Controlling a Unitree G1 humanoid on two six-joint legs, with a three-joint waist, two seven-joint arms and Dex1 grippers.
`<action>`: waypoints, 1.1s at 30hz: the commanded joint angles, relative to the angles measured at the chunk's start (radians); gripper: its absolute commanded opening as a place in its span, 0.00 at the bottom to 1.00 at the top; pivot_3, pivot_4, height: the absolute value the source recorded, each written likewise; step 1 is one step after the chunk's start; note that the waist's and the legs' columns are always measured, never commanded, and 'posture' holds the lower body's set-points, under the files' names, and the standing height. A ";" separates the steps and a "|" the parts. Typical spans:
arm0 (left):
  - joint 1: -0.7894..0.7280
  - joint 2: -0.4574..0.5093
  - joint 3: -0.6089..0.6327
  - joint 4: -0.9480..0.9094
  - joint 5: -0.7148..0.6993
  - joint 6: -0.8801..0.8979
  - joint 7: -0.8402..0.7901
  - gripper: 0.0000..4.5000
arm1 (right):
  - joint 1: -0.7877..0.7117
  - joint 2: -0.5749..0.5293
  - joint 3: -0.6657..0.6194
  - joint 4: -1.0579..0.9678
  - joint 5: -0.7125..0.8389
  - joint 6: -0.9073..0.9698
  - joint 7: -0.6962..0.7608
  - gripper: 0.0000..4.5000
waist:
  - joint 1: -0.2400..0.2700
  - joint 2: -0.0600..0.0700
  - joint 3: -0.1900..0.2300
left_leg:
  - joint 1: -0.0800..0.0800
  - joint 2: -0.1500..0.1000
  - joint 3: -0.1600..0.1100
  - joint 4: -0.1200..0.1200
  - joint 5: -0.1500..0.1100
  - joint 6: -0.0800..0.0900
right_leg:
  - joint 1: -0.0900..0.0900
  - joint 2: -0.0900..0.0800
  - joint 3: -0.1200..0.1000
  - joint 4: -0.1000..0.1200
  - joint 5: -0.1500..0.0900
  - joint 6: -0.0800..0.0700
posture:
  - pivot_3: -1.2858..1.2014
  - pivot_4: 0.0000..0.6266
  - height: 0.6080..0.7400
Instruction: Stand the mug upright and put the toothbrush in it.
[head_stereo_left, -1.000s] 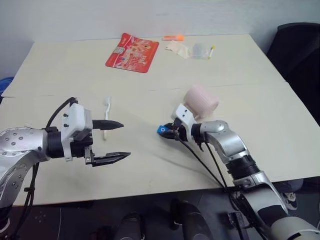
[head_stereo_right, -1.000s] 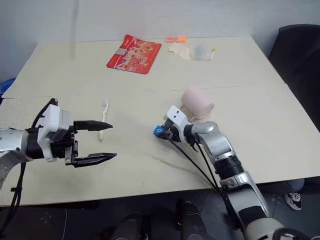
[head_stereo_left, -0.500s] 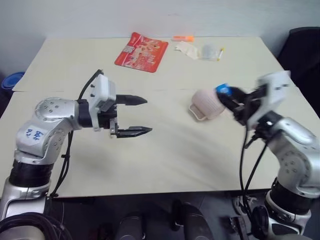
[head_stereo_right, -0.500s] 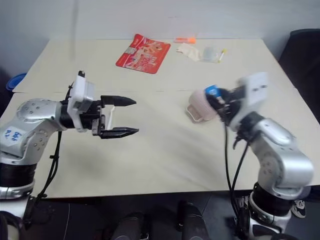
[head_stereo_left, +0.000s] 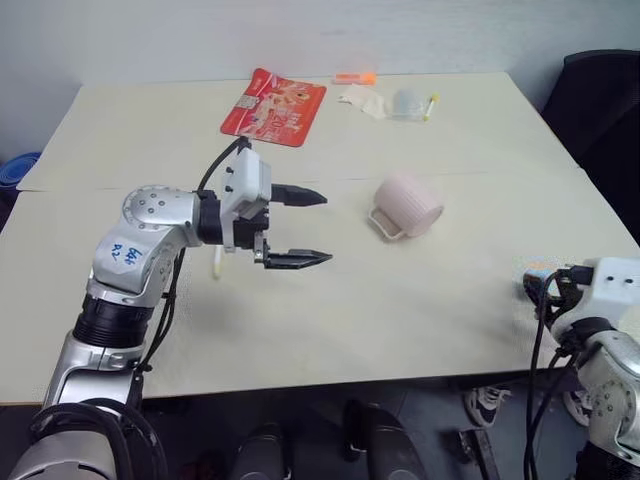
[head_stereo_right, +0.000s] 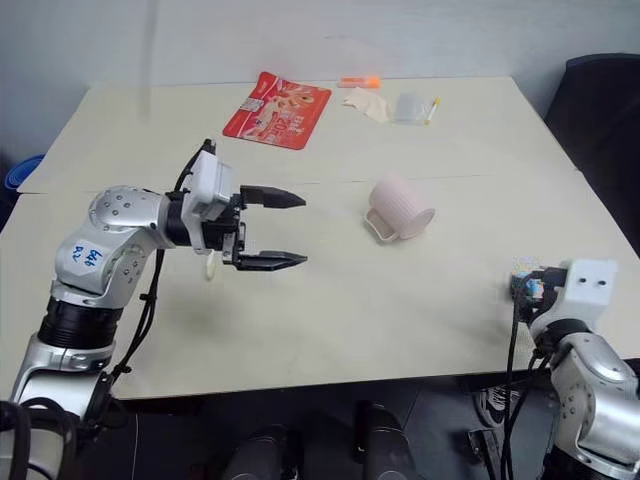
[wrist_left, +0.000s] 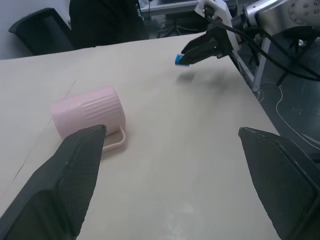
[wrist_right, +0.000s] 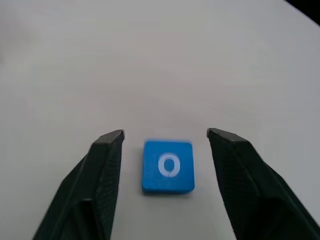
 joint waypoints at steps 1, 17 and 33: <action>0.024 0.027 0.034 -0.064 -0.002 0.003 0.002 1.00 | 0.009 -0.055 0.020 -0.003 0.000 -0.026 0.008 0.85 | 0.001 0.000 0.000 | 0.000 0.000 0.000 0.000 0.000 0.000 | 0.000 0.000 0.000 0.000 0.000 0.000 | 0.52 0.24 1.00; 0.116 0.094 0.080 -0.120 0.022 0.023 0.050 1.00 | -0.334 -0.086 0.627 -0.137 0.031 0.181 -0.010 0.63 | 0.002 0.000 0.000 | -0.002 0.001 -0.002 0.000 0.001 0.000 | -0.001 -0.001 -0.002 0.000 -0.001 -0.001 | 0.52 0.24 1.00; 0.081 0.069 0.065 -0.109 0.054 0.008 0.059 1.00 | -0.804 0.035 0.808 0.612 -0.214 -0.012 -0.035 0.63 | -0.010 0.000 0.000 | -0.006 0.002 -0.002 0.001 0.001 0.004 | -0.002 -0.004 -0.004 -0.003 0.002 0.003 | 0.52 0.24 1.00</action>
